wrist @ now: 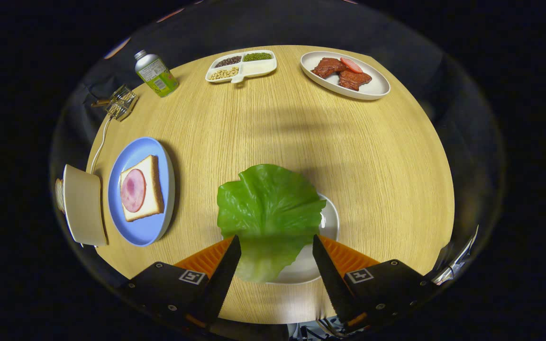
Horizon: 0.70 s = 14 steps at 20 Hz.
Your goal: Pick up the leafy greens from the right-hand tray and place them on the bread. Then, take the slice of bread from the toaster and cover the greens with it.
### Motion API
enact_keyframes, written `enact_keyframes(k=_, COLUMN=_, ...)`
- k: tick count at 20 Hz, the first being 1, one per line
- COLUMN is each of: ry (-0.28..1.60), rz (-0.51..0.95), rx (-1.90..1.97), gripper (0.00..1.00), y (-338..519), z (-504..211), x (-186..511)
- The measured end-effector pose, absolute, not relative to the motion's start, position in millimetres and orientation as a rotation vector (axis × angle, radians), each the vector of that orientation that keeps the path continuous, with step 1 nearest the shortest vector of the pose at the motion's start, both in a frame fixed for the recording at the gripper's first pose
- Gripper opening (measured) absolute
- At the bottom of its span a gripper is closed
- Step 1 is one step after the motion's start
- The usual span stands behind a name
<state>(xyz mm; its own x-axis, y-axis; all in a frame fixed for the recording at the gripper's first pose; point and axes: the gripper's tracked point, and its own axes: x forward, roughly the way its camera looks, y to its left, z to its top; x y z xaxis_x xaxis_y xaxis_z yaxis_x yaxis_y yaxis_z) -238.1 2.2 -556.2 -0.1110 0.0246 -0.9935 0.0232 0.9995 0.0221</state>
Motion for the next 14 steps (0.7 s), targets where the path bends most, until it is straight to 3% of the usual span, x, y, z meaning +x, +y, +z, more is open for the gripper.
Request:
enact_keyframes(k=9, ry=1.747, rz=-0.035, rx=0.016, gripper=0.88, y=4, z=-574, x=-256)
enact_keyframes(k=14, ry=1.738, rz=-0.05, rx=0.031, gripper=0.73, y=5, z=-576, x=-252)
